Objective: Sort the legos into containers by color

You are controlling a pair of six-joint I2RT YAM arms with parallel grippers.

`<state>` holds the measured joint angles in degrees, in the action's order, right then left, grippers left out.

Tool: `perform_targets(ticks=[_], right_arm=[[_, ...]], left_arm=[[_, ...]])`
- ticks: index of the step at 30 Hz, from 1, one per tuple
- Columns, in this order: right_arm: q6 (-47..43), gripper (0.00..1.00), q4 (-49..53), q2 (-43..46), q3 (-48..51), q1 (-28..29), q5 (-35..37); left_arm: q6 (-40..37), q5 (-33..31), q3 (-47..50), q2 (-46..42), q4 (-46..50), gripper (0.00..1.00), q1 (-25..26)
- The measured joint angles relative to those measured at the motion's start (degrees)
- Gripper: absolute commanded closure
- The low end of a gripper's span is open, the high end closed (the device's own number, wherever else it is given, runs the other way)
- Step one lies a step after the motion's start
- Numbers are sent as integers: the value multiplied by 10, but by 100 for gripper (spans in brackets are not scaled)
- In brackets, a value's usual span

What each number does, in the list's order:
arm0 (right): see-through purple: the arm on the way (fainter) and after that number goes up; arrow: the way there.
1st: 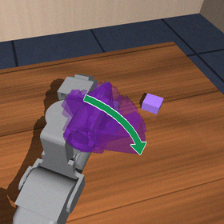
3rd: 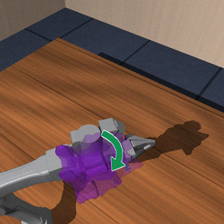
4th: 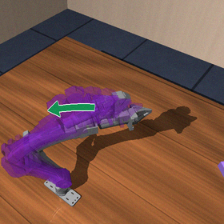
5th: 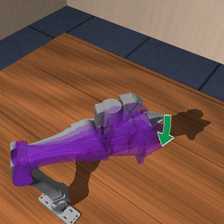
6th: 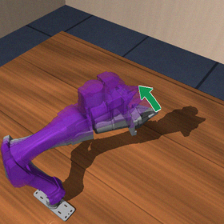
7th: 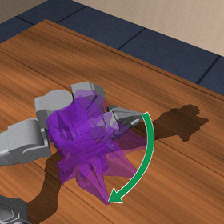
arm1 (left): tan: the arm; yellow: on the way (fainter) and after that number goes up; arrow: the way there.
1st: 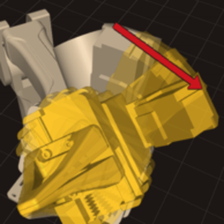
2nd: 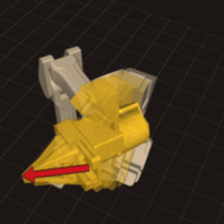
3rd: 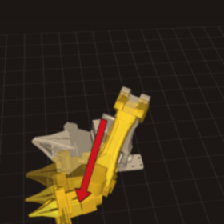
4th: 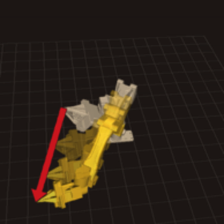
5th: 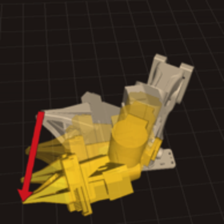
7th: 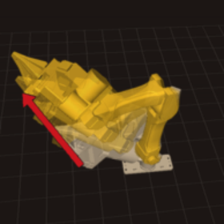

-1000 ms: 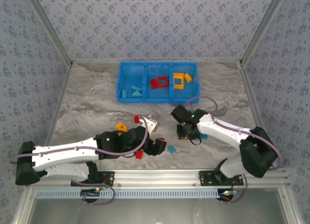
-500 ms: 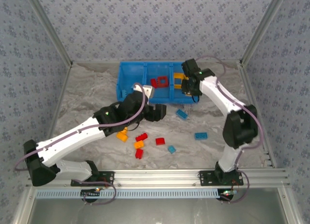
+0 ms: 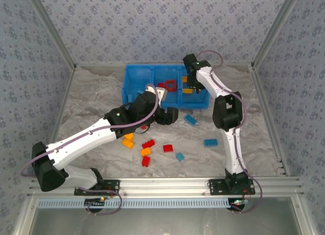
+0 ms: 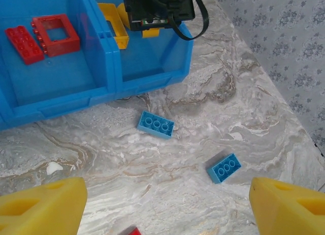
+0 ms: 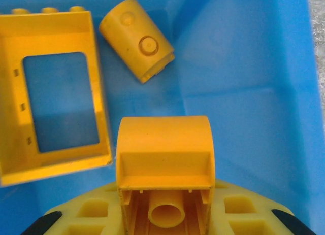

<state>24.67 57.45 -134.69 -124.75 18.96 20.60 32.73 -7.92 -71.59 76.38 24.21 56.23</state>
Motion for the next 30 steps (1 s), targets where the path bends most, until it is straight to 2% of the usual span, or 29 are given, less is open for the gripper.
perform_targets(ticks=[5, 8, 11, 15, 20, 25, 30], right_arm=[[-4, 69, 9, -36, -23, -2, 7], [-7, 53, 10, -49, -32, -3, 6], [-12, 47, 9, -57, -40, -2, 1], [-12, 44, 9, -58, -43, -2, -4], [-12, 48, 7, -43, -41, 3, -4], [-12, 48, -10, 51, 2, 22, -1], [-12, 48, -69, 250, 129, 68, 7]], left_arm=[[-3, 9, -8, 14, -4, 17, 0], [-3, 11, -9, 15, -5, 17, 0], [-3, 11, -9, 15, -4, 17, 0], [-3, 10, -9, 14, -1, 17, 0], [0, -3, -6, 2, 18, 17, 0], [14, -15, 12, -22, 53, 17, -10], [40, -6, 37, -23, 97, 17, -40]])
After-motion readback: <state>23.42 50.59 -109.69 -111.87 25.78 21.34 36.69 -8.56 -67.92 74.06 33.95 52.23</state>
